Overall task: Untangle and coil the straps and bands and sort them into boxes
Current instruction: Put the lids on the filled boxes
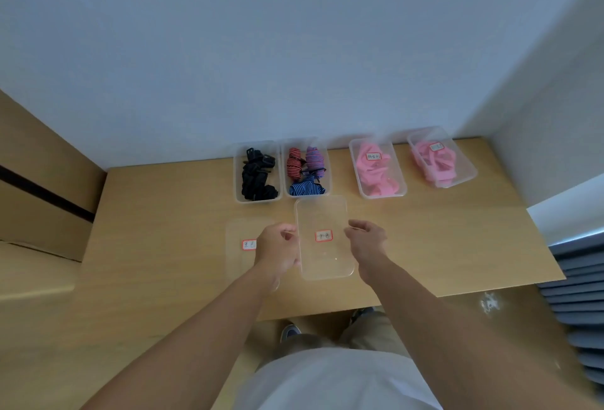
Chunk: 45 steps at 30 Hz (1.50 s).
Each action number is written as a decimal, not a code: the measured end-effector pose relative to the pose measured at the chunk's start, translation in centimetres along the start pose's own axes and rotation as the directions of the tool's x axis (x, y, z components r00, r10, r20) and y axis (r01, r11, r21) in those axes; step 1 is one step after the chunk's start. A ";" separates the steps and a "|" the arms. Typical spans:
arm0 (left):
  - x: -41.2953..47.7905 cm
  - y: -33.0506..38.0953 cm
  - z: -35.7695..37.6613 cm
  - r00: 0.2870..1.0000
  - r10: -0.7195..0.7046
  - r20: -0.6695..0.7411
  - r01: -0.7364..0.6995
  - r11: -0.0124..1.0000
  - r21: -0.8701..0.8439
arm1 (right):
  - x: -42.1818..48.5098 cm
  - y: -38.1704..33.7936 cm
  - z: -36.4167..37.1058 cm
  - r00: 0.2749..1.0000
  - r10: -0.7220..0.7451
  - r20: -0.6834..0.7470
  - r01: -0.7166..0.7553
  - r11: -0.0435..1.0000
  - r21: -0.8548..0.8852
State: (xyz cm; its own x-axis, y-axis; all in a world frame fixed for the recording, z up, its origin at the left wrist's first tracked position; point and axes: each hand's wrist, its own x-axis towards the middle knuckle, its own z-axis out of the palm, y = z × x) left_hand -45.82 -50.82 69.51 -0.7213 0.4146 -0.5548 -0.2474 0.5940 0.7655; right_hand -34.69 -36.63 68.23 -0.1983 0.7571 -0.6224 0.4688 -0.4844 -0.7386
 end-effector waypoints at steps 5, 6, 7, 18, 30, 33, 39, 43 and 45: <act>1.1 2.4 -0.3 0.993 0.103 -0.062 -0.105 0.994 -0.032 | 1.2 -2.2 1.0 0.993 -0.114 0.036 0.112 0.991 0.068; 1.6 3.2 -0.4 0.989 0.120 -0.081 -0.123 0.992 -0.030 | 1.5 -2.9 1.3 0.988 -0.140 0.071 0.136 0.988 0.067; 2.1 3.9 -0.5 0.986 0.132 -0.099 -0.135 0.990 -0.029 | 1.9 -3.7 1.6 0.980 -0.167 0.104 0.161 0.985 0.062; 7.2 8.3 0.1 0.972 0.165 -0.166 -0.134 0.974 0.183 | 7.3 -10.6 5.2 0.974 -0.080 0.211 0.098 0.992 -0.075; 8.7 9.2 1.0 0.948 0.172 -0.269 -0.092 0.954 0.285 | 8.4 -10.9 4.7 0.957 -0.163 0.242 0.245 0.900 -0.361; 8.4 9.1 1.1 0.955 0.151 -0.254 -0.068 0.949 0.309 | 8.3 -10.9 4.0 0.952 -0.177 0.251 0.274 0.858 -0.434; 7.5 8.5 1.2 0.969 0.106 -0.221 -0.001 0.904 0.427 | 7.7 -9.7 2.7 0.952 -0.182 0.248 0.286 0.822 -0.493; 7.6 9.3 1.6 0.960 0.135 -0.246 -0.001 0.879 0.477 | 7.6 -10.1 2.9 0.948 -0.242 0.209 0.317 0.795 -0.517; 7.8 9.8 1.8 0.956 0.137 -0.258 0.001 0.881 0.473 | 7.9 -10.6 3.4 0.941 -0.277 0.197 0.339 0.764 -0.549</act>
State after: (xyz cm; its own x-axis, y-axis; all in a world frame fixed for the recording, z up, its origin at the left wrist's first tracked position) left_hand -52.68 -40.53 72.09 -0.8905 0.3003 -0.3419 0.0869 0.8498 0.5200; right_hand -44.15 -27.03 70.31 -0.4853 0.7601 -0.4321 0.7635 0.1276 -0.6330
